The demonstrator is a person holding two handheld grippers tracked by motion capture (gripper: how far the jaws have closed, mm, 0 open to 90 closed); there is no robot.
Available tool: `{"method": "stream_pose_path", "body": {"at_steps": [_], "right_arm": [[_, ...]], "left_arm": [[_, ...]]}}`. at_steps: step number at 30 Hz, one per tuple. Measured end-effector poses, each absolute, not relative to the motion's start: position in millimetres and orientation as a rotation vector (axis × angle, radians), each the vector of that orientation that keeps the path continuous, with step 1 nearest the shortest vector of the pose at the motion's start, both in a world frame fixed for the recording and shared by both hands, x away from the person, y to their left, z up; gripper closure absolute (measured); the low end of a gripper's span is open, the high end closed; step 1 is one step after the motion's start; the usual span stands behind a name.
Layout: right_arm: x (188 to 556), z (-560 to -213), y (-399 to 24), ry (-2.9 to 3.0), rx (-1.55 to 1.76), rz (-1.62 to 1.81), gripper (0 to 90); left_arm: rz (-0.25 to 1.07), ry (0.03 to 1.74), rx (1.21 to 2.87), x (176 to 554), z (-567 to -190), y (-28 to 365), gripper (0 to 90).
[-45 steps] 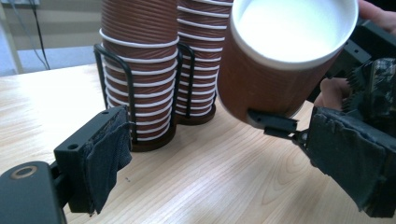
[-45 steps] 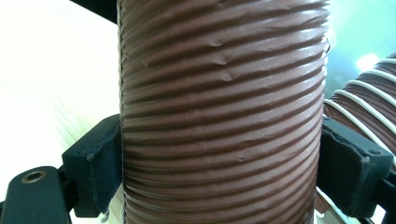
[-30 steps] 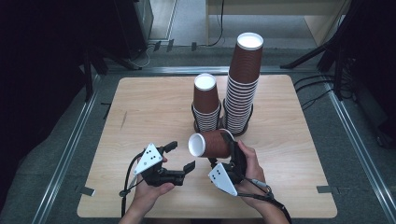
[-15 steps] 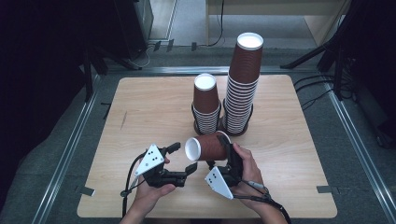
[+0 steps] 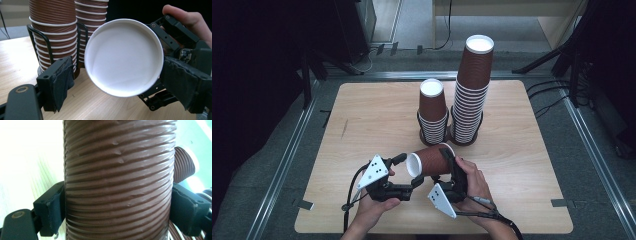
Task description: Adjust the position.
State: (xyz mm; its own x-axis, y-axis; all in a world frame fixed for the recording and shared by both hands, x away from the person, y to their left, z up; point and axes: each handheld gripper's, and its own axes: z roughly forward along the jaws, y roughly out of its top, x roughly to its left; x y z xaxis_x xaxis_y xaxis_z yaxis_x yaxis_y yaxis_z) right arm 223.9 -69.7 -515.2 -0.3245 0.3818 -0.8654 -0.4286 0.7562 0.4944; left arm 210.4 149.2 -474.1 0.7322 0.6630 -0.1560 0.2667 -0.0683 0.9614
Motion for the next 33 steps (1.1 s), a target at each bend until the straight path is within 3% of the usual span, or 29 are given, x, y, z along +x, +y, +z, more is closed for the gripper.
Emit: {"method": "stream_pose_path", "body": {"at_steps": [25,33], "right_arm": [[216,-517,-59,1.709,-0.131,0.787,12.3],[217,-518,-61,1.708,-0.136,0.769,12.3]], "left_arm": [[0.366,0.751,1.662,210,-475,146,13.5],[0.369,0.753,1.659,210,-475,147,18.0]]}}
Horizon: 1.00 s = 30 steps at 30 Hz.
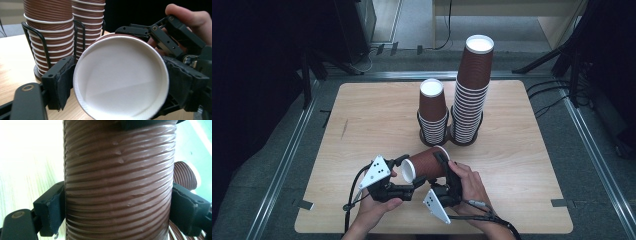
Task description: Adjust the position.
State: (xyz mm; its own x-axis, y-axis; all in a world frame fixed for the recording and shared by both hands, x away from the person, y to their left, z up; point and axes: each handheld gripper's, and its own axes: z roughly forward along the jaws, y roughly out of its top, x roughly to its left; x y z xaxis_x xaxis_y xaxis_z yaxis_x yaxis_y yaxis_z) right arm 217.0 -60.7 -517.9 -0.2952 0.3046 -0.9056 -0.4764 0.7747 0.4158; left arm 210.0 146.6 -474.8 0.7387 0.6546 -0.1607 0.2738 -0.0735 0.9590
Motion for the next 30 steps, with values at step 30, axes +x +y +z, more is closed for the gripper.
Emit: {"method": "stream_pose_path", "body": {"at_steps": [30], "right_arm": [[213.6,-521.9,-60.3,1.705,-0.144,0.787,1.5]], "left_arm": [[0.35,0.767,1.613,212.9,-475.7,156.4,23.1]]}}
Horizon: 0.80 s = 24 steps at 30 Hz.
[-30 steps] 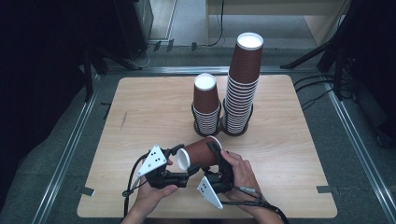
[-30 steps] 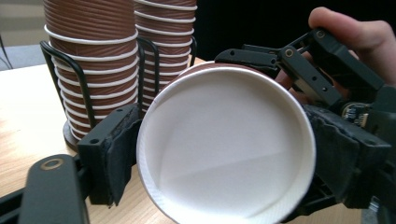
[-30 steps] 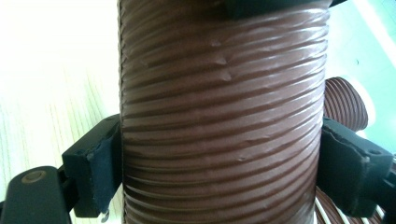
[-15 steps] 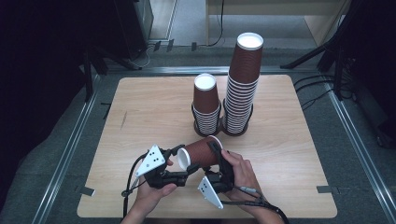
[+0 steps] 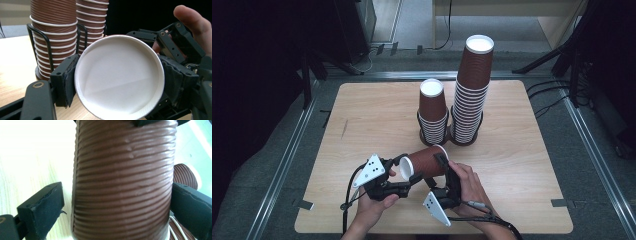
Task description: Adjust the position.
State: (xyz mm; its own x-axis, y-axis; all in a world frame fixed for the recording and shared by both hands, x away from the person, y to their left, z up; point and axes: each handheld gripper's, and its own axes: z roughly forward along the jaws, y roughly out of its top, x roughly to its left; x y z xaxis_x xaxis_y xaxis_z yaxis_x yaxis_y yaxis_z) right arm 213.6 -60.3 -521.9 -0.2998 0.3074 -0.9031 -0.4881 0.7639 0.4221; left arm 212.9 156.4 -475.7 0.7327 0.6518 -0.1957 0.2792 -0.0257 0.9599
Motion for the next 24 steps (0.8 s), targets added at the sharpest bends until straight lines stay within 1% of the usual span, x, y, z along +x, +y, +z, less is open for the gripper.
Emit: {"method": "stream_pose_path", "body": {"at_steps": [10,24], "right_arm": [[215,-519,-64,1.697,-0.103,0.812,0.1],[218,-514,-70,1.708,0.019,0.886,0.0]], "left_arm": [[0.355,0.785,1.591,214,-475,162,23.2],[0.397,0.823,1.556,216,-473,174,23.2]]}}
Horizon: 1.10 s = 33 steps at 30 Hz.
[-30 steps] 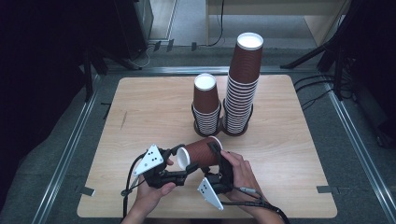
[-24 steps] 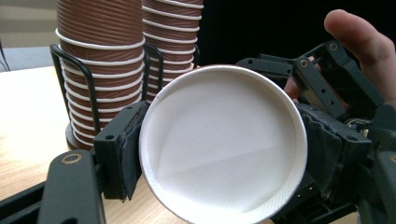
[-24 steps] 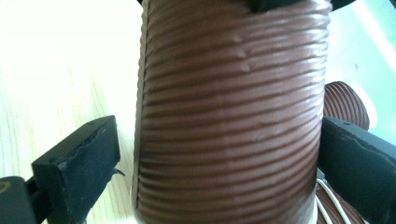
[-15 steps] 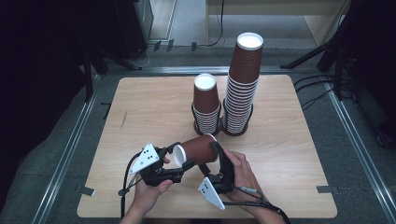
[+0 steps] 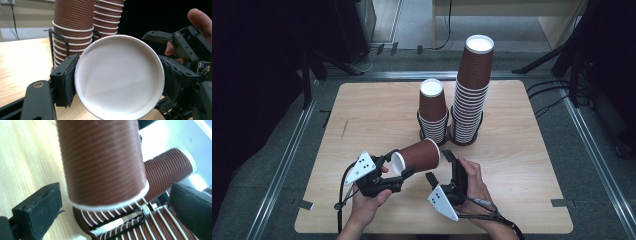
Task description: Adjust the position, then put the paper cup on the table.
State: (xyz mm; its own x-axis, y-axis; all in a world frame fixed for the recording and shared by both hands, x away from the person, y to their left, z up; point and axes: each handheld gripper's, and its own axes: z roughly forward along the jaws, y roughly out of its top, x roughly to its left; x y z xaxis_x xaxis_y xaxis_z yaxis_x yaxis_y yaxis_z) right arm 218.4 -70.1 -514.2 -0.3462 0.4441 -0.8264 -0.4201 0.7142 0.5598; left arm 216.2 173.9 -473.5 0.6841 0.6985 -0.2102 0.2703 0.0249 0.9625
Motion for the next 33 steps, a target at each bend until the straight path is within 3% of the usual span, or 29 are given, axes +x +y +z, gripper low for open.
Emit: {"method": "stream_pose_path", "body": {"at_steps": [33], "right_arm": [[230,-510,-79,1.741,0.595,1.124,0.0]], "left_arm": [[0.474,0.862,1.46,215,-466,195,23.1]]}}
